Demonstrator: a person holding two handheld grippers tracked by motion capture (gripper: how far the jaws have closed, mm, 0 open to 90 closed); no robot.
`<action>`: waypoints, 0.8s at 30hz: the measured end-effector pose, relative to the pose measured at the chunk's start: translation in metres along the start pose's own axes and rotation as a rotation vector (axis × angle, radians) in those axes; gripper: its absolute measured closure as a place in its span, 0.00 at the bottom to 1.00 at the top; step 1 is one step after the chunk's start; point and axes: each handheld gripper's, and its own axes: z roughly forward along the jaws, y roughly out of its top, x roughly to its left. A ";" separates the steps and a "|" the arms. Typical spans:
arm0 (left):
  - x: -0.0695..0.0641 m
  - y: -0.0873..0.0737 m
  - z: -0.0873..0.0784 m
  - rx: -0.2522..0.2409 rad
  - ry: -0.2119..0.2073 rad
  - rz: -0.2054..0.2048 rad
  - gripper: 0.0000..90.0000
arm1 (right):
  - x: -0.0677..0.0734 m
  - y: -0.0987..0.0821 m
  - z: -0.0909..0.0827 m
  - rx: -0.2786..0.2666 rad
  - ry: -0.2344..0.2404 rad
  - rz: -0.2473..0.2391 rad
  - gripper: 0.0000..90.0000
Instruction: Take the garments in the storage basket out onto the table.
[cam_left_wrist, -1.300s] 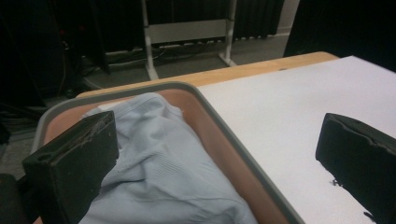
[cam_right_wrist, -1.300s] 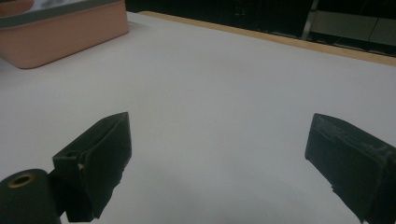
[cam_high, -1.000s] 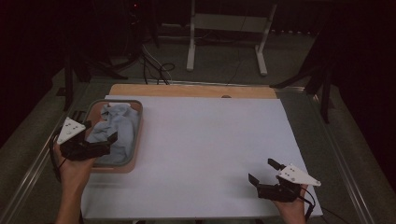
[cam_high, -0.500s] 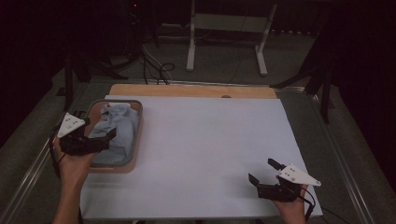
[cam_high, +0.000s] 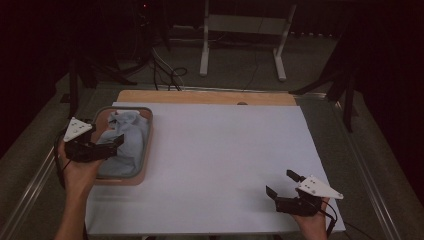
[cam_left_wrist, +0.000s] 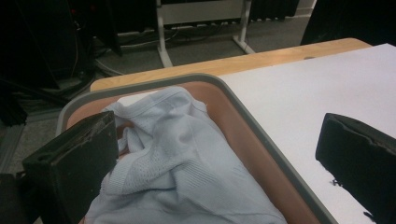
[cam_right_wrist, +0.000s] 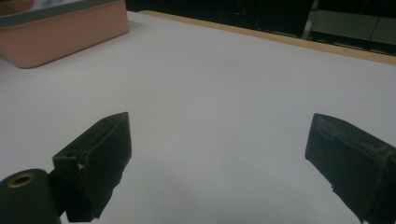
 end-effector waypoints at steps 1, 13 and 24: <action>0.000 0.000 0.001 0.001 0.000 0.000 0.00 | 0.000 0.000 0.000 0.001 0.000 0.000 0.08; 0.002 0.000 0.006 0.011 0.016 -0.011 0.00 | -0.001 0.000 0.000 -0.001 -0.002 0.001 0.08; 0.002 0.000 0.013 0.039 0.022 -0.003 0.00 | -0.001 0.000 -0.001 -0.001 0.001 0.001 0.08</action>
